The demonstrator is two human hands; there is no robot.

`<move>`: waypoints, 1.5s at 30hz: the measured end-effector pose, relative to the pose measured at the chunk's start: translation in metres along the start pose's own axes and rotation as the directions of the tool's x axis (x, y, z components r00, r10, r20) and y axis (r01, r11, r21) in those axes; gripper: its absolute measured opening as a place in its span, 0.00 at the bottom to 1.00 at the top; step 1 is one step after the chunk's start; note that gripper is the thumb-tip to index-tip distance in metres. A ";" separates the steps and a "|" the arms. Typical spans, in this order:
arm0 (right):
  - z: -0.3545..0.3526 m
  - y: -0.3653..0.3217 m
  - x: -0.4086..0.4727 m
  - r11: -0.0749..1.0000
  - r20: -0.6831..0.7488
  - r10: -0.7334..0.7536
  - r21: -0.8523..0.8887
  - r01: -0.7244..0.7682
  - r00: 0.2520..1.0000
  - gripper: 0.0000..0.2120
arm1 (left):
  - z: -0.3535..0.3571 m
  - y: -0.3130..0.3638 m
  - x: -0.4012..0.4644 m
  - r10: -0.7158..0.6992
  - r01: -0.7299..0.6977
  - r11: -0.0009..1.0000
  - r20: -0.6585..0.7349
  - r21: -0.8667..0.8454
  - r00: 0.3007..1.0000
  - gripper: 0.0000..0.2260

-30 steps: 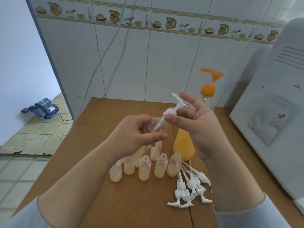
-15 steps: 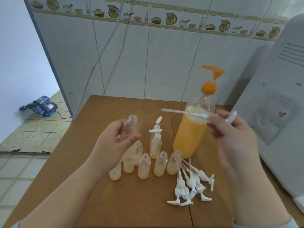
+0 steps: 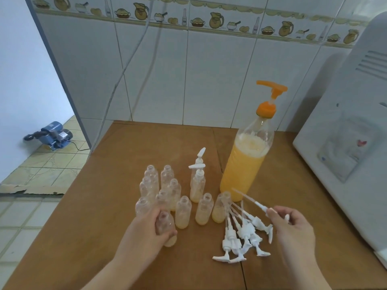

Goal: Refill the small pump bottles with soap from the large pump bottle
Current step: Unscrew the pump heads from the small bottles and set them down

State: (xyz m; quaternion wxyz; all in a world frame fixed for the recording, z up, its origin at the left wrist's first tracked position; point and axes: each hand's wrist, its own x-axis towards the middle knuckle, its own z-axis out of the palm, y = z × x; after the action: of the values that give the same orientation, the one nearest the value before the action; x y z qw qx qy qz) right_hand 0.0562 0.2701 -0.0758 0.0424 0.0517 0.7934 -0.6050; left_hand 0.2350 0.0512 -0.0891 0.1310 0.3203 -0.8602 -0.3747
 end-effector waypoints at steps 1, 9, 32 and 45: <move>0.001 0.003 0.000 0.999 0.012 -0.008 -0.032 0.008 1.000 0.03 | 0.002 0.000 0.000 0.009 -0.009 1.000 0.000 0.025 1.000 0.16; 0.017 0.029 0.000 0.891 0.202 -0.182 -0.381 0.248 0.962 0.09 | 0.010 -0.003 0.005 0.105 -0.098 0.980 -0.031 0.172 0.994 0.24; 0.019 0.043 0.004 0.789 0.379 -0.303 -0.415 0.453 0.875 0.09 | 0.008 0.082 0.117 0.060 -0.092 0.858 0.079 0.505 0.995 0.23; 0.029 -0.016 -0.006 0.762 0.320 -0.538 -0.210 0.612 0.780 0.10 | -0.008 0.092 0.116 0.420 -0.330 0.691 0.014 0.643 0.908 0.09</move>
State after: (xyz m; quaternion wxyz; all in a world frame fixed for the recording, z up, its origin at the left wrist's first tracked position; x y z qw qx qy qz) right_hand 0.0599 0.2377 -0.0675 -0.0436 -0.2767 0.8420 -0.4610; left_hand 0.1088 0.0191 -0.0185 0.1469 0.1871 -0.9713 -0.0064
